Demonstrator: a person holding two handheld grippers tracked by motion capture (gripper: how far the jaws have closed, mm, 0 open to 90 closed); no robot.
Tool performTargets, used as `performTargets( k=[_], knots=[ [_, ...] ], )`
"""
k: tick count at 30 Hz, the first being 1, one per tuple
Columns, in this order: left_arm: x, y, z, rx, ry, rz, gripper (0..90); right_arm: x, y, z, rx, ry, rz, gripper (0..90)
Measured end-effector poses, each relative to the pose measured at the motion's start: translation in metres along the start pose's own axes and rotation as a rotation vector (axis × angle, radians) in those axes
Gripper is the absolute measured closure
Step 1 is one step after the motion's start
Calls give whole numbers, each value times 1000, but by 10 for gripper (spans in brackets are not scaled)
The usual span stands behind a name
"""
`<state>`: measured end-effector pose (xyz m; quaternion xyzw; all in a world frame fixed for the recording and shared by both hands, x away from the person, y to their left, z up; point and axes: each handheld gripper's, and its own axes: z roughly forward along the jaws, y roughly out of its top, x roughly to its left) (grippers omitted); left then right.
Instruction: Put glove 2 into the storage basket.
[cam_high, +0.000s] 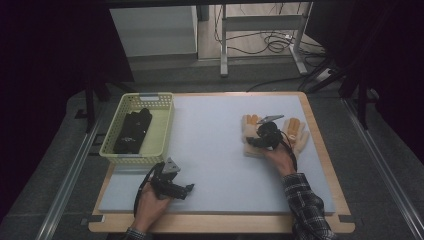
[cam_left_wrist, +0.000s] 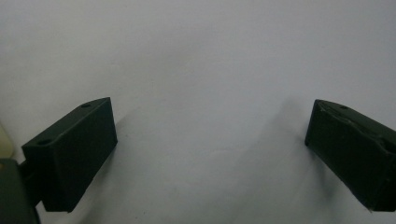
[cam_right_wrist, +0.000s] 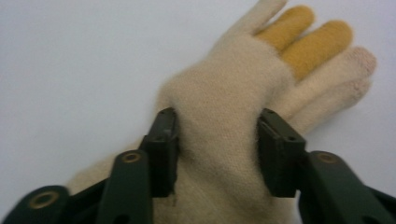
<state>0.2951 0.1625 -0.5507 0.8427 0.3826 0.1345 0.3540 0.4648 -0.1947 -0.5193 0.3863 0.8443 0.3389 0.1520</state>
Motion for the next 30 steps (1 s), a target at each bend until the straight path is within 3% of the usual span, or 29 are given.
performTargets(
  k=[3,5,7,11,15,17,19,21,24,27,30],
  knots=[
    [0,0,0,0,0,0,21,3,-2,-3,-13,9,20,615],
    [0,0,0,0,0,0,21,4,-3,-11,-44,26,33,708],
    [0,0,0,0,0,0,21,8,-2,-20,-65,43,43,727],
    [0,0,0,1,0,1,21,29,-4,-38,-99,85,35,749],
    [0,0,0,1,0,1,21,58,-7,-48,-110,123,5,747],
    [0,0,0,1,0,1,21,71,-10,-46,-104,145,-3,696],
    [0,0,0,1,1,1,22,83,-14,-39,-81,158,-16,553],
    [0,0,0,1,1,1,21,89,-15,-37,-68,148,-48,496],
    [0,0,0,1,1,2,22,83,-16,-49,-100,129,-48,492],
    [0,0,0,2,1,2,22,71,-21,-61,-111,99,-45,613],
    [0,0,0,2,0,2,21,59,-34,-64,-70,76,-33,760]
  ],
)
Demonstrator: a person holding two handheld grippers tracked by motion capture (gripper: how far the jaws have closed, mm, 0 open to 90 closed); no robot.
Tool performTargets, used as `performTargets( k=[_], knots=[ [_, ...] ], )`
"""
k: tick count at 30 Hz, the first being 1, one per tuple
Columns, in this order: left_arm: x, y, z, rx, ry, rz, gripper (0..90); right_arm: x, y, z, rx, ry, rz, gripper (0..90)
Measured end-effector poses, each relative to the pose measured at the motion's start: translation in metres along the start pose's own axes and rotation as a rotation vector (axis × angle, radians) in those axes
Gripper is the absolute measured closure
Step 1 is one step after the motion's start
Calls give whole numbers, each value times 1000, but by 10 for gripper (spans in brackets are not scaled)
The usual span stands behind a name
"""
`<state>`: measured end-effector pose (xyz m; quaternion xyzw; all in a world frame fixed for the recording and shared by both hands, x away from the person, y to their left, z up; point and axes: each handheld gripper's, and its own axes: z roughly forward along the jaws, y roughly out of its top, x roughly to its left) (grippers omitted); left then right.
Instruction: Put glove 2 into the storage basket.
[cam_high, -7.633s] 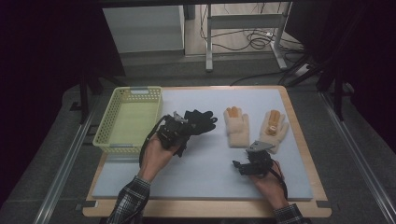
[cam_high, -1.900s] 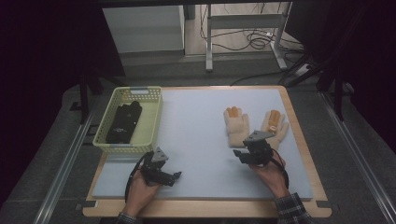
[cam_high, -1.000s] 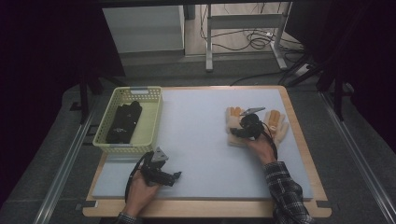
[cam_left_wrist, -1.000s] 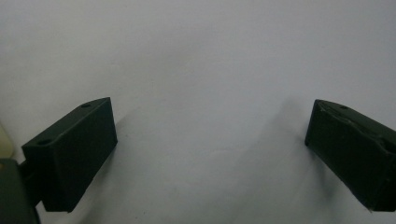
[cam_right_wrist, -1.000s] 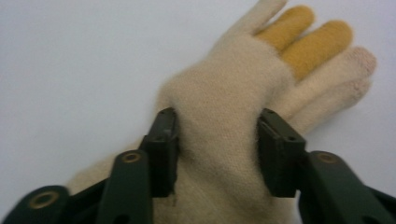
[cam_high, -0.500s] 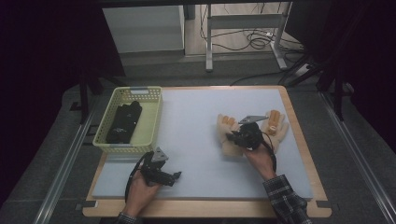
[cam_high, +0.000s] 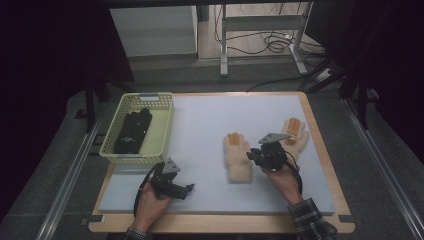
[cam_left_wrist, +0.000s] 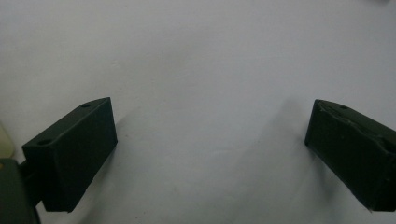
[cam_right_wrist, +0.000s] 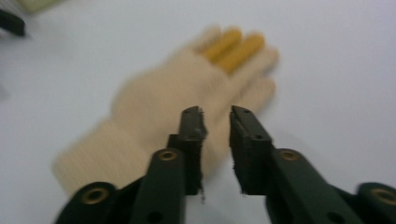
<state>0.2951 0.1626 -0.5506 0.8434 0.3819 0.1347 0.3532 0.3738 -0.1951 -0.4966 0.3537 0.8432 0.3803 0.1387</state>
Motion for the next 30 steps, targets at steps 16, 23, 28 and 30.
performTargets(
  k=[16,23,28,30],
  knots=[
    [0,0,0,0,0,0,22,12,-19,5,11,35,-53,700],
    [0,0,0,0,0,-1,21,-19,-13,-9,-7,-12,14,618],
    [0,0,0,0,0,-1,22,-39,-5,-18,-15,-70,16,571],
    [0,0,0,-1,0,-1,22,-47,-3,-21,-12,-98,21,559]
  ],
)
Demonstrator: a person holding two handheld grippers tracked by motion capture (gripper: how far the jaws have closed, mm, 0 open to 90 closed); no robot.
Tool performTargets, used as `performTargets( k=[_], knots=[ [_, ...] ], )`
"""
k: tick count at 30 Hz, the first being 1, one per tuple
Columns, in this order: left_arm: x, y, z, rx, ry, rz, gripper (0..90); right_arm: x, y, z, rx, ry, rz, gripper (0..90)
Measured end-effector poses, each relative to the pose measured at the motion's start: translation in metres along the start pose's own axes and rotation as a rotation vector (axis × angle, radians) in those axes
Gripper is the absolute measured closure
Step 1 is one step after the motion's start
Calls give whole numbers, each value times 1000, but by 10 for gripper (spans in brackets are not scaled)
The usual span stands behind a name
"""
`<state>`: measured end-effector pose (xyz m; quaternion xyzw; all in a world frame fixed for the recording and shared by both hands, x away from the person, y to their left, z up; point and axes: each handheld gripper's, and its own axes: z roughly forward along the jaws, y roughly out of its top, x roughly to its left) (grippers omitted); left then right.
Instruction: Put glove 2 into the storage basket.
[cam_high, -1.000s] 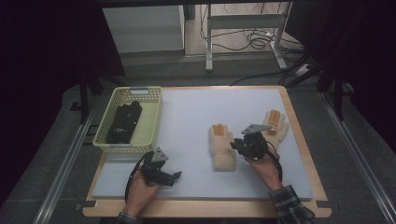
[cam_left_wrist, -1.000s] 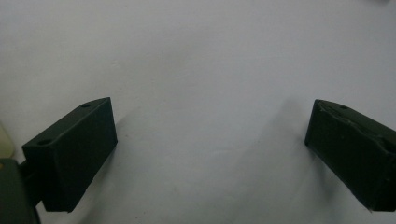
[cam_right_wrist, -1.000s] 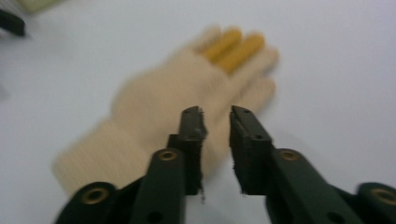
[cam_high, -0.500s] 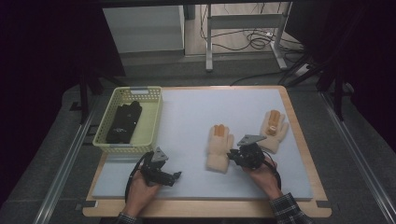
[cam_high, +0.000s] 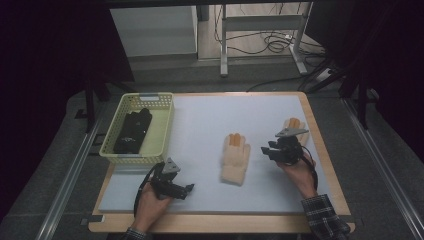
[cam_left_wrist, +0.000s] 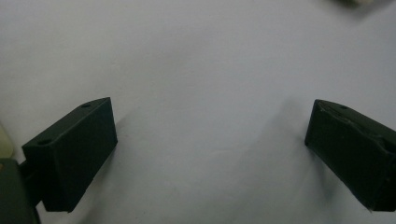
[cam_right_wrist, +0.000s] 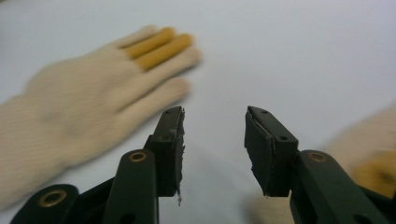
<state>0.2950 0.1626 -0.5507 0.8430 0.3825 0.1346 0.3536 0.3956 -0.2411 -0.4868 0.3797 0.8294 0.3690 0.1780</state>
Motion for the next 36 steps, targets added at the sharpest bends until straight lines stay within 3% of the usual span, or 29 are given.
performTargets(
  k=[9,15,17,21,23,24,27,30,36],
  knots=[
    [0,0,0,-1,-1,0,22,-55,-1,-7,41,-145,80,499],
    [0,0,0,-2,-1,-1,22,-78,-11,1,76,-227,95,389],
    [0,0,0,-1,-1,0,22,-82,-16,6,92,-222,117,359],
    [0,0,0,-1,0,0,22,-86,-27,15,80,-207,125,363],
    [0,0,0,0,-1,0,22,-87,-29,15,60,-195,142,439],
    [0,0,0,-1,0,0,22,-85,-29,14,52,-191,140,527],
    [0,0,0,-1,0,0,22,-81,-27,13,62,-208,137,583],
    [0,0,0,-1,0,0,22,-77,-25,10,60,-218,129,602],
    [0,0,0,0,0,0,22,-64,-18,-4,2,-157,139,602]
  ],
)
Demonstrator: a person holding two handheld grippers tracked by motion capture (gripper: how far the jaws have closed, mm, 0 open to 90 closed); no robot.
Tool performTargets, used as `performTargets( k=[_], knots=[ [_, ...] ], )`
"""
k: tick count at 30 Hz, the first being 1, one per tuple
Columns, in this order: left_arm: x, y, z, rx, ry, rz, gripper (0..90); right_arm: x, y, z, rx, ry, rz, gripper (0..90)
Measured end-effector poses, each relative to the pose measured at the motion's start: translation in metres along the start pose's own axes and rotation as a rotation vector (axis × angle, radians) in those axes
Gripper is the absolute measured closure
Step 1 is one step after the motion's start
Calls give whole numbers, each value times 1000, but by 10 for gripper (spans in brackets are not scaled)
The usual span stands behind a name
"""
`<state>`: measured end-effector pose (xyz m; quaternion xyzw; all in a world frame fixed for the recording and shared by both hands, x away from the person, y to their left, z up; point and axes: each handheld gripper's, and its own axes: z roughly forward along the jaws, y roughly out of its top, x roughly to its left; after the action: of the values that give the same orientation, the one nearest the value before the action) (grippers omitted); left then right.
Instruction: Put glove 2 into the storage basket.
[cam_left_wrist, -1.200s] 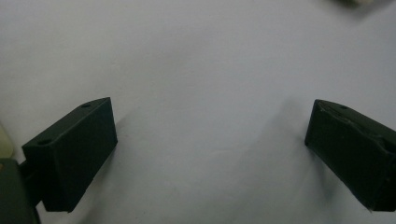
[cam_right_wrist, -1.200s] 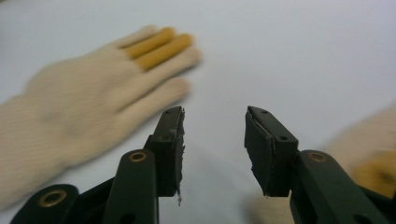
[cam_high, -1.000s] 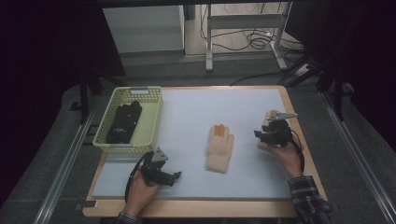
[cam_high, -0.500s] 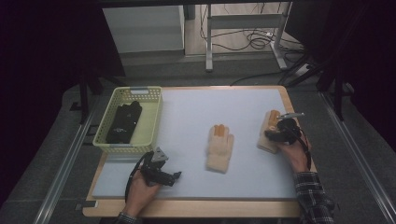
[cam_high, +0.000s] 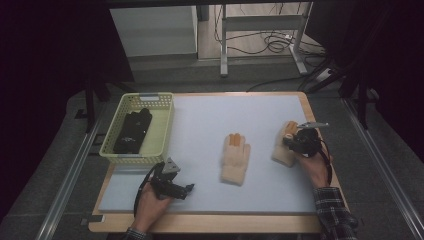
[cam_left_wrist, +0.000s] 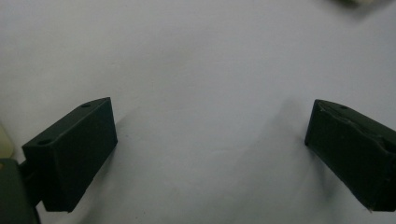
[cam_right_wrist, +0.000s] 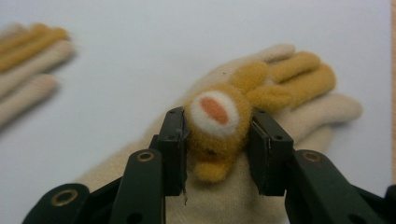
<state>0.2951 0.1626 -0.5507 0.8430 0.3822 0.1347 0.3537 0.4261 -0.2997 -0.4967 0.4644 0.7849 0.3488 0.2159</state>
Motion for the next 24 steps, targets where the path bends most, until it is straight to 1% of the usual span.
performTargets(
  k=[4,8,13,16,21,24],
  knots=[
    [0,0,0,0,0,-1,22,13,5,-11,-27,44,-18,601],
    [0,0,0,0,0,-1,22,27,10,-21,-46,92,-24,601],
    [0,0,0,1,0,0,22,48,16,-31,-67,160,-37,600],
    [0,0,0,0,0,0,22,67,19,-36,-78,206,-64,599],
    [0,0,0,0,1,2,22,93,22,-39,-82,278,-81,598],
    [0,0,0,-2,1,-2,22,112,25,-39,-81,318,-99,597]
  ],
)
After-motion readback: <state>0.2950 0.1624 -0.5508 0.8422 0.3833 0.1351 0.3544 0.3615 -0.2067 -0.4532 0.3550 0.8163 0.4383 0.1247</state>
